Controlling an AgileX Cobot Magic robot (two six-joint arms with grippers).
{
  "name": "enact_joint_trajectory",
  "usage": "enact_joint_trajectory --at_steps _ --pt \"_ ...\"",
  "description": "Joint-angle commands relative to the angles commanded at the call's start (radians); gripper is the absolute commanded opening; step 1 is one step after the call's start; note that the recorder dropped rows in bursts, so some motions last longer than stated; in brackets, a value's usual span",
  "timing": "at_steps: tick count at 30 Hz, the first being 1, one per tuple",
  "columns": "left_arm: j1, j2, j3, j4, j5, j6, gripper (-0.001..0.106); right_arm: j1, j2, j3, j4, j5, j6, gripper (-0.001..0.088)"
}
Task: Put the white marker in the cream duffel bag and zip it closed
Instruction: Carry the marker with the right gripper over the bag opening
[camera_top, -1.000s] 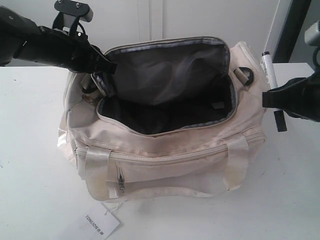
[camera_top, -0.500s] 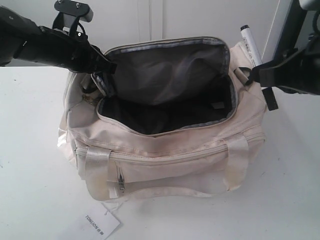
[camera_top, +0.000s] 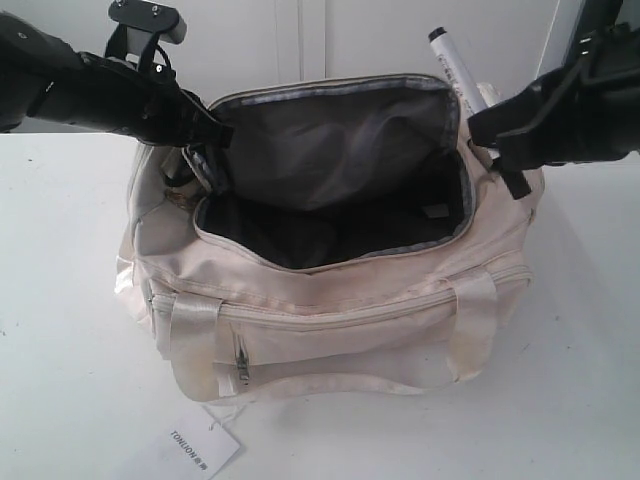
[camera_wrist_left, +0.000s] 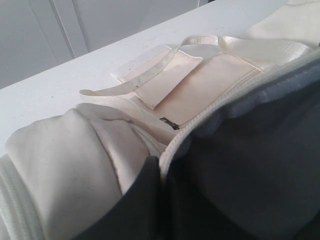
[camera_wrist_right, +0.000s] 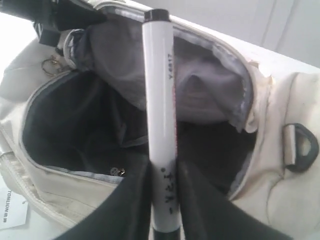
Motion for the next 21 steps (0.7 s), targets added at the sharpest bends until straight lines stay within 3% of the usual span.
enact_joint_trajectory --at_steps 21 --pt "0.000 0.000 0.000 0.000 0.000 0.000 0.000 0.210 0.218 -0.140 -0.012 -0.181 -0.104 0.0000"
